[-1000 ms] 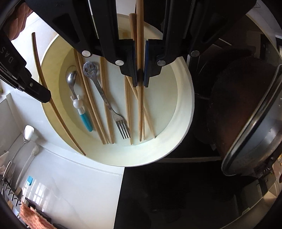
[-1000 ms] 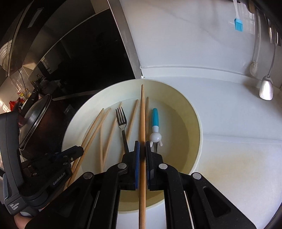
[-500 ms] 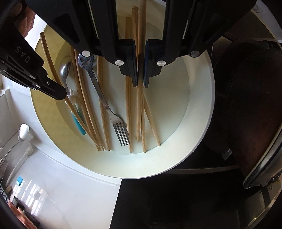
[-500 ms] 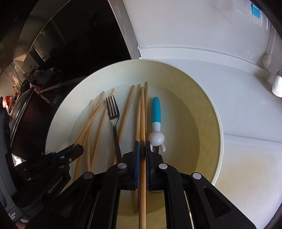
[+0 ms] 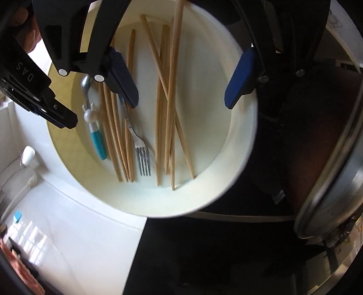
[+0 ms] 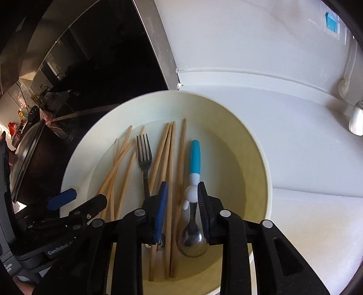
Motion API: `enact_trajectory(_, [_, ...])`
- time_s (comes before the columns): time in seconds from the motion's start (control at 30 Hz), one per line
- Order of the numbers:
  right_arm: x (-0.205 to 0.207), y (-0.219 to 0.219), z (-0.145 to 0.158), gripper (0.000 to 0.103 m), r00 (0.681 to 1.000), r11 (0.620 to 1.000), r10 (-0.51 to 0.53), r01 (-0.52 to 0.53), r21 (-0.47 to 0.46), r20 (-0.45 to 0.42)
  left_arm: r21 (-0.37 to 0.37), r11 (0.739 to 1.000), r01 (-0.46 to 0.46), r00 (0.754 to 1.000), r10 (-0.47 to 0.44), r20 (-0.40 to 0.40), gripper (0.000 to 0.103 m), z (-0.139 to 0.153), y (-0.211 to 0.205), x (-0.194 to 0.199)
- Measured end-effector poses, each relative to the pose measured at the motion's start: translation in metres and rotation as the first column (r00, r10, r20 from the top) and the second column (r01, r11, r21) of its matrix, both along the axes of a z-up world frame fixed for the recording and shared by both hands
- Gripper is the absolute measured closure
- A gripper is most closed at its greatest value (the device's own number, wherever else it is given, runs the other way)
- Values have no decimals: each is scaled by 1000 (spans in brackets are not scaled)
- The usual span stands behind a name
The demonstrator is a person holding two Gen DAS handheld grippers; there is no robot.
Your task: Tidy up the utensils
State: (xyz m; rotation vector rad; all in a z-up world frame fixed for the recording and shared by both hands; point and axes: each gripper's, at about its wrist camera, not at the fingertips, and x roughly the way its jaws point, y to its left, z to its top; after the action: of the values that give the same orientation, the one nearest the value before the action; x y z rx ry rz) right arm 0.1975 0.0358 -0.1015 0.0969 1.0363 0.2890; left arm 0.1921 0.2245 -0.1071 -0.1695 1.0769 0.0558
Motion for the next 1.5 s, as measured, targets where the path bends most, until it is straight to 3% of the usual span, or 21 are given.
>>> enact_trajectory(0.3, [-15, -12, 28, 54, 1000, 1000, -2, 2, -9, 17, 57, 998, -37, 999, 37, 0, 12, 27, 2, -14])
enact_trajectory(0.5, [-28, -18, 36, 48, 1000, 1000, -6, 6, -16, -11, 57, 997, -48, 998, 49, -25, 10, 39, 3, -18])
enact_trajectory(1.5, [-61, -14, 52, 46, 996, 999, -4, 1, -43, -86, 121, 990, -74, 997, 72, 20, 6, 76, -10, -53])
